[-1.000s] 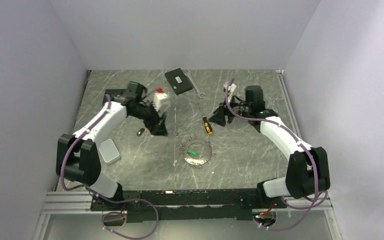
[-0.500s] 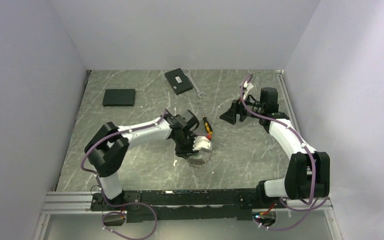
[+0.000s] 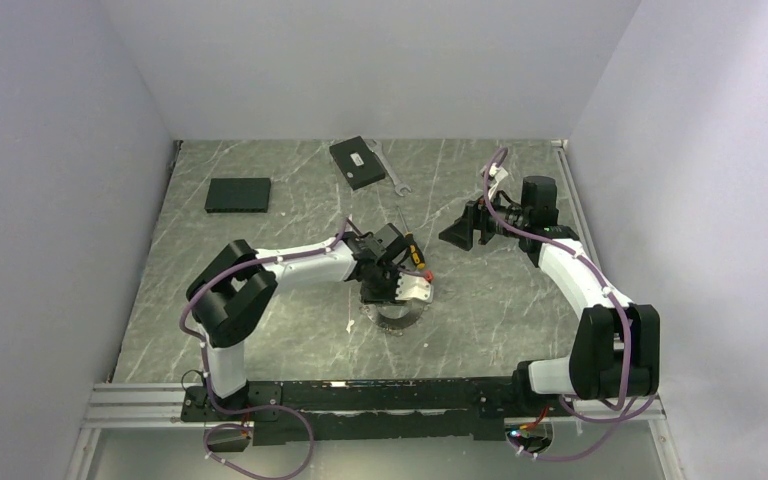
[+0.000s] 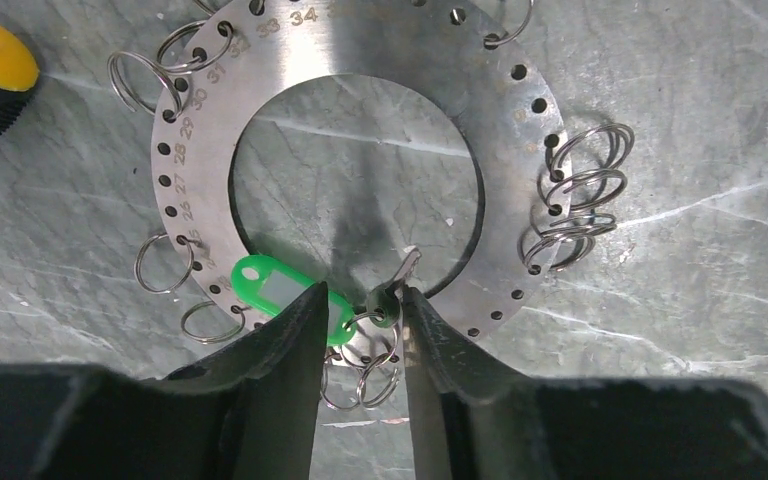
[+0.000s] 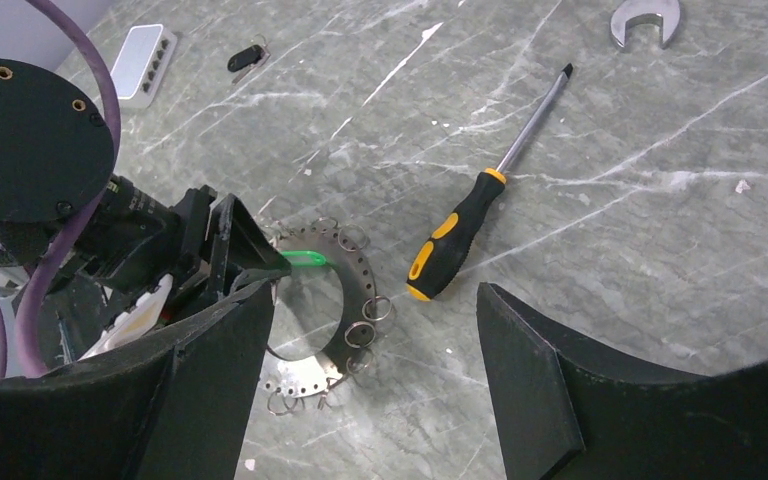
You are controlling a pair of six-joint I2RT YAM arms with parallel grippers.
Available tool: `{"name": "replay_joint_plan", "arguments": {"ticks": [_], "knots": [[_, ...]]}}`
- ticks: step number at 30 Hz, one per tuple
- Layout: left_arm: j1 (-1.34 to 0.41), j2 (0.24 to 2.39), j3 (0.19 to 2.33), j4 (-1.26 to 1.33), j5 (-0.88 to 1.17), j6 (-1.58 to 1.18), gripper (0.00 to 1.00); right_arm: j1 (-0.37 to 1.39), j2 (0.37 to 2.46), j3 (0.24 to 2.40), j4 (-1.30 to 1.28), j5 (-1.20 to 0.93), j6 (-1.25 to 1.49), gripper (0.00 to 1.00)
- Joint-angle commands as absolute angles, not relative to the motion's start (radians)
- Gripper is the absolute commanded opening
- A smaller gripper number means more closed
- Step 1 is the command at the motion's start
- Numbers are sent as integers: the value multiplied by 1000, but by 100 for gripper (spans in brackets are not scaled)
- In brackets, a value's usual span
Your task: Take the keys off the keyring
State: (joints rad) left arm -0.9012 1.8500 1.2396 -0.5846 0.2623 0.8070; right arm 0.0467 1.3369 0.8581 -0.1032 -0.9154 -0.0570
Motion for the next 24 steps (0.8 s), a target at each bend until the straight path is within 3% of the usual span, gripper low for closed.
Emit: {"name": "replay_joint_plan", "arguments": {"ticks": [1, 4, 16, 21, 24], "knots": [[-907, 1853, 1261, -549, 243, 825, 41, 42, 1317, 861, -61, -948, -46, 78], [-908, 1857, 1255, -546, 240, 825, 50, 41, 1320, 861, -57, -953, -43, 79], [-915, 1885, 1283, -633, 320, 840, 49, 41, 1327, 861, -61, -950, -50, 79], [-915, 1923, 1312, -662, 303, 826, 44, 41, 1331, 862, -62, -951, -51, 79], [-916, 1932, 1334, -680, 296, 812, 36, 41, 1329, 862, -64, -951, -53, 79]]}}
